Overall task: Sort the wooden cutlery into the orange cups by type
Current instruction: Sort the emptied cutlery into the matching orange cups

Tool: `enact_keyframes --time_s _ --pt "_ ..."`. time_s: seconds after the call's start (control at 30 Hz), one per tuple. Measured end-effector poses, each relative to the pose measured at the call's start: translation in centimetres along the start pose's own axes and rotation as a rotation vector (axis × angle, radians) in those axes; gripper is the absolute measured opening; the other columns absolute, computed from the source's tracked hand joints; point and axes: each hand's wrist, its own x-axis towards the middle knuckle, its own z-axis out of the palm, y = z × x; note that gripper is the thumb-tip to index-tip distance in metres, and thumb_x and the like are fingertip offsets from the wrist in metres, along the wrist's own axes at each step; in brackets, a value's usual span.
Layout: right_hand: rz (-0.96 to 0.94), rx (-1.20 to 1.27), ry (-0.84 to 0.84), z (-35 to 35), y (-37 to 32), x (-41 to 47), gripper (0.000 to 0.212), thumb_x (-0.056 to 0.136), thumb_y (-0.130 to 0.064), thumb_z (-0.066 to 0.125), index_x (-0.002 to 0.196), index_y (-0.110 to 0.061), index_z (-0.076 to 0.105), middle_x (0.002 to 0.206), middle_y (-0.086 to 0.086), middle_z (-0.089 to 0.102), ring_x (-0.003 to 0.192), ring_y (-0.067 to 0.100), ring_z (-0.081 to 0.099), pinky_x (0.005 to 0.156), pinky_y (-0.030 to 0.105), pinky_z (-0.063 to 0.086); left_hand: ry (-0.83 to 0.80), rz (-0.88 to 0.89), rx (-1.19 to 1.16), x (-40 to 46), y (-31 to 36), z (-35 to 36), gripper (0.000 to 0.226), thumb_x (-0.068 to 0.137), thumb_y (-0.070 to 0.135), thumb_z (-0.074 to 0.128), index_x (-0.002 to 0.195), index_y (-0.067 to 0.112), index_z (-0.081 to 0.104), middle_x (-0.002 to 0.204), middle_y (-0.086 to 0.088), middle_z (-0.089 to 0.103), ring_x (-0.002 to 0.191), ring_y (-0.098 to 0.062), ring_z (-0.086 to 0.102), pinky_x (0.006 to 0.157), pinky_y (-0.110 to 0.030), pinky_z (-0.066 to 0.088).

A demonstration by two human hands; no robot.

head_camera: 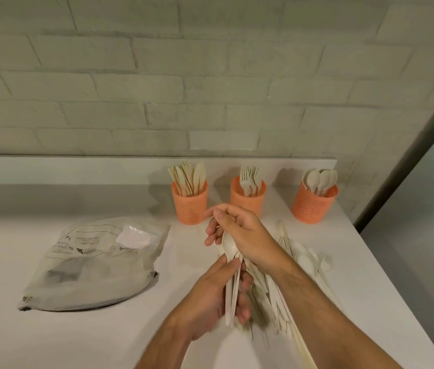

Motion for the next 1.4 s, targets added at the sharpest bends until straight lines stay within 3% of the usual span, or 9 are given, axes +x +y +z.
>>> enact_keyframes --time_s 0.13,0.27,0.43,0.63,0.73,0.87,1.03,1.27,1.4 --pt "-0.054 -0.048 -0.017 -0.9 0.2 -1.0 0.024 0.101 -0.026 0.053 0.116 -0.011 0.065 0.102 -0.002 0.07 0.096 0.016 0.071 0.084 0.025 0.053 -0.026 -0.08 -0.051 -0.2 0.2 0.2 0.025 0.1 0.04 0.048 0.096 0.016 0.042 0.068 -0.005 0.042 0.045 -0.014 0.029 0.045 -0.022 0.027" --pt "0.014 -0.526 0.099 -2.6 0.7 -2.3 0.052 0.089 -0.059 0.06 0.136 -0.039 0.048 0.125 -0.015 0.056 0.109 -0.001 0.056 0.092 0.024 0.046 0.199 0.081 0.386 0.9 -0.1 0.4 0.017 0.104 0.041 0.039 0.101 0.024 0.04 0.069 0.001 0.039 0.048 -0.011 0.032 0.047 -0.024 0.03" --pt "0.036 -0.647 0.146 -1.9 0.4 -4.0 0.048 0.086 -0.054 0.066 0.127 -0.04 0.046 0.079 -0.012 0.06 0.069 0.002 0.058 0.064 0.025 0.048 0.243 0.24 0.813 2.4 -0.1 0.9 0.011 0.104 0.03 0.031 0.106 0.023 0.039 0.069 -0.005 0.054 0.051 -0.016 0.052 0.048 -0.041 0.051" --pt "0.007 -0.556 0.187 -6.0 -1.2 -3.9 0.021 0.096 -0.032 0.065 0.108 -0.022 0.051 0.061 -0.009 0.049 0.044 0.002 0.045 0.049 0.015 0.035 0.176 0.26 0.77 2.8 0.2 0.9 0.022 0.096 0.037 0.057 0.099 0.024 0.039 0.09 -0.008 0.065 0.07 -0.01 0.065 0.062 -0.021 0.049" --pt "-0.119 -0.588 0.433 -10.6 -3.0 -2.3 0.021 0.095 -0.027 0.066 0.108 -0.022 0.051 0.072 -0.006 0.058 0.054 0.001 0.054 0.051 0.017 0.038 0.429 0.408 0.893 4.1 -0.9 -2.4 0.015 0.096 0.038 0.057 0.105 0.026 0.053 0.104 0.01 0.064 0.099 -0.006 0.06 0.085 -0.021 0.045" --pt "-0.321 -0.798 0.723 -17.7 -4.6 0.9 0.026 0.095 -0.021 0.067 0.111 -0.008 0.051 0.079 0.002 0.06 0.058 0.004 0.055 0.053 0.007 0.037 0.722 0.438 1.293 4.9 -4.2 -8.3 0.04 0.09 0.029 0.036 0.107 0.009 0.066 0.112 -0.005 0.066 0.104 -0.028 0.061 0.089 -0.036 0.048" --pt "-0.292 -0.987 0.745 -23.3 -2.4 3.7 0.028 0.098 -0.022 0.063 0.117 -0.009 0.047 0.105 0.01 0.06 0.08 0.021 0.056 0.071 0.028 0.048 0.79 0.407 1.45 5.1 -5.9 -8.5 0.032 0.082 0.004 0.05 0.107 0.013 0.067 0.118 -0.006 0.064 0.111 -0.029 0.059 0.089 -0.045 0.048" --pt "0.073 -1.231 0.62 -24.3 3.0 4.1 0.037 0.092 -0.04 0.066 0.12 -0.018 0.059 0.128 0.009 0.06 0.123 0.037 0.042 0.094 0.047 0.035 0.808 0.38 1.438 5.3 -5.8 -8.7 0.033 0.082 0.008 0.048 0.109 0.014 0.066 0.118 -0.004 0.061 0.111 -0.027 0.055 0.09 -0.043 0.046" --pt "0.015 -1.251 0.748 -21.9 2.5 1.9 0.035 0.092 -0.039 0.064 0.12 -0.018 0.062 0.13 0.009 0.056 0.118 0.038 0.047 0.091 0.05 0.04 0.868 0.203 1.464 4.5 -5.1 -7.5 0.016 0.085 0.019 0.058 0.093 0.011 0.068 0.096 -0.01 0.061 0.089 -0.033 0.058 0.074 -0.044 0.045"
